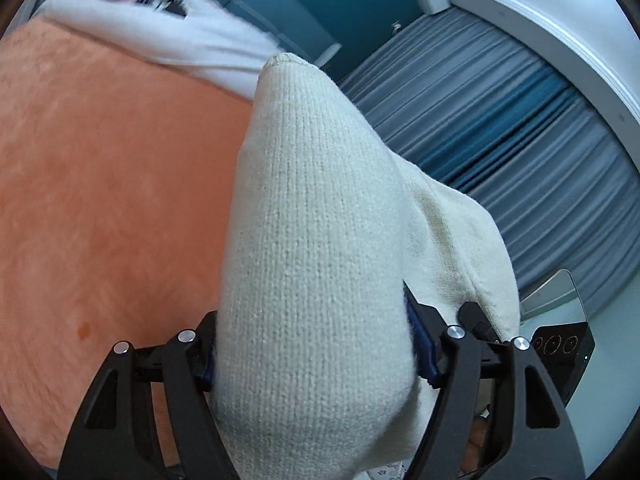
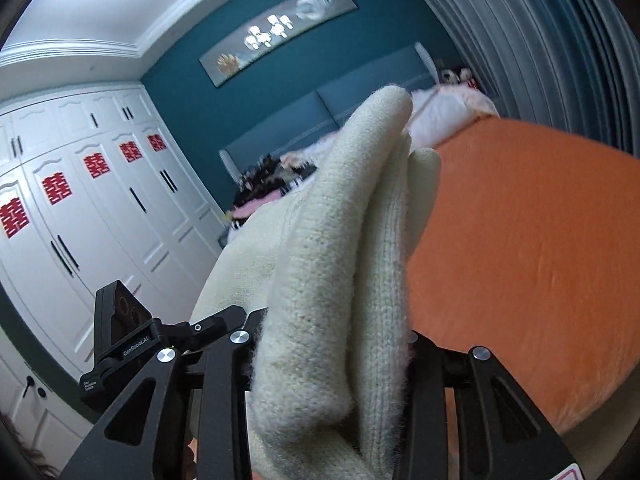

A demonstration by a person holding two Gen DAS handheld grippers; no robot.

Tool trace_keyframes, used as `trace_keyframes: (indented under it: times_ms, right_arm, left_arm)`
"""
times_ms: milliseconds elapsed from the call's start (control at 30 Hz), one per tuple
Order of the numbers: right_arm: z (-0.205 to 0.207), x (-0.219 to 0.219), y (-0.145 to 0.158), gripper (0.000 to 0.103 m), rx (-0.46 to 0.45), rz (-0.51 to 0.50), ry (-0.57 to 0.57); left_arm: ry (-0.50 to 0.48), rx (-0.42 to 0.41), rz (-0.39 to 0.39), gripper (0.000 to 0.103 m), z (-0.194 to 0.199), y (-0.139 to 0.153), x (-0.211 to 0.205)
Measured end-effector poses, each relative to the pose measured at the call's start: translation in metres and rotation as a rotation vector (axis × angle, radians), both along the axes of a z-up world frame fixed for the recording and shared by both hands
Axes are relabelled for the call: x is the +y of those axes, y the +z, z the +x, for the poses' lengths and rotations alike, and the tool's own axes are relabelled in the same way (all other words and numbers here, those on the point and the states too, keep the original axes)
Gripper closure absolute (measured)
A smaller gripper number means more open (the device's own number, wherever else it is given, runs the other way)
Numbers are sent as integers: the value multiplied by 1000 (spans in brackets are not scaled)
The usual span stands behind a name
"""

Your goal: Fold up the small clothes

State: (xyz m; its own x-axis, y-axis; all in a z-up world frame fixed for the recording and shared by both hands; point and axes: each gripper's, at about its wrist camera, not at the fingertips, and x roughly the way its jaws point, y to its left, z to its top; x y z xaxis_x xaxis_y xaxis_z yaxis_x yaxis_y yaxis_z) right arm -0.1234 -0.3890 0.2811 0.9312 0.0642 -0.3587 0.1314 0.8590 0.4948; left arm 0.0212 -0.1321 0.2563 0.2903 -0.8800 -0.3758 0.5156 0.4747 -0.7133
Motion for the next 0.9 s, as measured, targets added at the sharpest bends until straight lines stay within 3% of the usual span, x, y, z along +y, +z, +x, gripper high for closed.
trace_keyframes:
  times_ms: [200,300,367,467,533,633,700,767,800,867,900]
  right_arm:
    - [9,45,84,68,-262,-85,92]
    - [41,68,95,68,-322,-64,155]
    - [68,80,85,67,-304,-30,194]
    - [116,97,42,64,-194,17,224]
    - [147,108,-13,56,-74,50,230]
    - [193,119,-137,53,243,67,220]
    - [202,117,-210,55,485,88,181]
    - [179,104,-242,54,504,163,158]
    - [169,98,-245,51,482,181,146]
    - [159,86,-241,36,452,190,120]
    - [163,81,-239,34,453,188,112]
  left_arm:
    - [69,-274,-77,33,-8,101,72]
    - [134,-335,-52,32,8,123,96]
    - [184,-347,0,31,23,122,106]
    - [238,-282,92,29,56,86,133]
    - [270,-180,168,28,84,30,145]
    - [341,45,290,25,123,-82,165]
    - [390,219,316,35,126,-149,187]
    - [421,266,253,34,108,-173,212]
    - [435,263,232,30,102,-175,218]
    - [452,254,193,19,97,-175,222]
    - [452,253,188,16,100,-177,220]
